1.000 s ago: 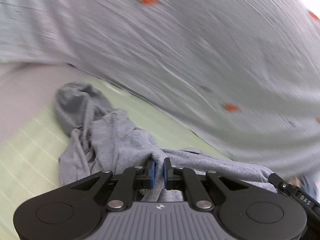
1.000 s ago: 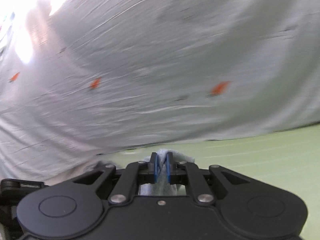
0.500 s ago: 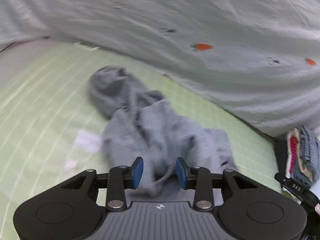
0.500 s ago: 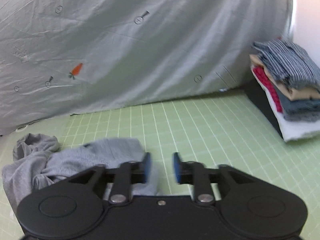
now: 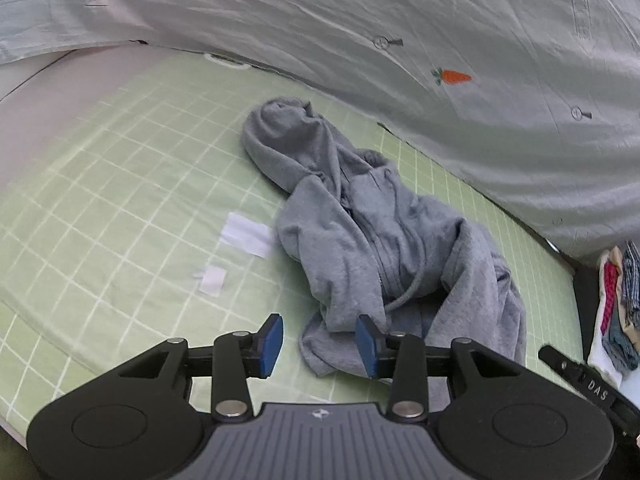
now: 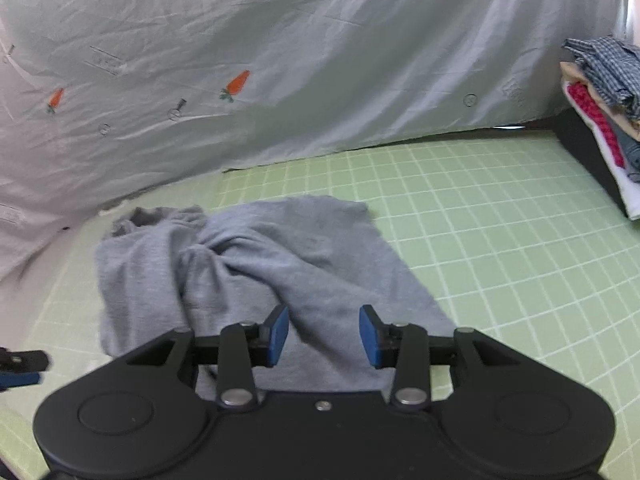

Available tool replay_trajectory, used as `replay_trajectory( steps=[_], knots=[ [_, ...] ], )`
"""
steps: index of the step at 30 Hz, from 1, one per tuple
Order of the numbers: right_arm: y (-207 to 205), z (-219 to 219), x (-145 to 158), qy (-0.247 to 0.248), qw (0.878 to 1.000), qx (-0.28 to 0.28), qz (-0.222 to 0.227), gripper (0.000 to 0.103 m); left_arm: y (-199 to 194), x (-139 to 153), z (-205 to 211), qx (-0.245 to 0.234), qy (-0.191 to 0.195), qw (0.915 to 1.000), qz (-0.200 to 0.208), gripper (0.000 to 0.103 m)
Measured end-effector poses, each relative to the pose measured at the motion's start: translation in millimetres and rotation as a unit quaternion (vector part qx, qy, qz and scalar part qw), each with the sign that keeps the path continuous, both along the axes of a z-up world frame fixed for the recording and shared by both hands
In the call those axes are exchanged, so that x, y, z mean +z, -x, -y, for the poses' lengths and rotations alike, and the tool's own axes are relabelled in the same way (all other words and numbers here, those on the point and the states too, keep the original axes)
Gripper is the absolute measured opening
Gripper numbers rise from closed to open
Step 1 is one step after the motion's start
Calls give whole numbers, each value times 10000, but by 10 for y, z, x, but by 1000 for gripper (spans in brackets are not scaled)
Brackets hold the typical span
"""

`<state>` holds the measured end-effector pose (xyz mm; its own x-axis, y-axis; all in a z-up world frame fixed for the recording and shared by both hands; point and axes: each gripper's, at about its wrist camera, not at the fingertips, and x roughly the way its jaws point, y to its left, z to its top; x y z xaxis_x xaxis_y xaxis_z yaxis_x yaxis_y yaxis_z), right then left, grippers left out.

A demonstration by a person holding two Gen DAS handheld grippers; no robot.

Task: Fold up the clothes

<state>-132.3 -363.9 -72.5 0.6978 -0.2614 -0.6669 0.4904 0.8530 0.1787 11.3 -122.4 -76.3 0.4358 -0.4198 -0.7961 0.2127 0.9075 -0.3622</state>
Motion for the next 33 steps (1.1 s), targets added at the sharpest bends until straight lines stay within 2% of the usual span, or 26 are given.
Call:
replay_trajectory(
  steps=[12,19,21,22,25,33],
  knots=[
    [-273,-548,-2,-126,9981,579,141,39,-25,-66,-192,-279,-127,9995,-121,45],
    [-477,-829,-177,-66,9960,877,-153,42,-136,-64,-245,-516,-169,9985,-87,45],
    [-506,-851,-229,-34,9952,951,-225,29,-153,-69,-229,-566,-171,9982,-114,45],
    [-502,-847,-235,-53,9949,988,-219,10,-158,-73,-213,-588,-154,9981,-133,45],
    [-455,-809,-184,3,9951,983,-101,7,-175,-85,-148,-630,-74,9978,-195,45],
    [-248,-377,225,863,9950,329,386,6,-224,-216,136,-490,373,9970,-474,46]
  ],
)
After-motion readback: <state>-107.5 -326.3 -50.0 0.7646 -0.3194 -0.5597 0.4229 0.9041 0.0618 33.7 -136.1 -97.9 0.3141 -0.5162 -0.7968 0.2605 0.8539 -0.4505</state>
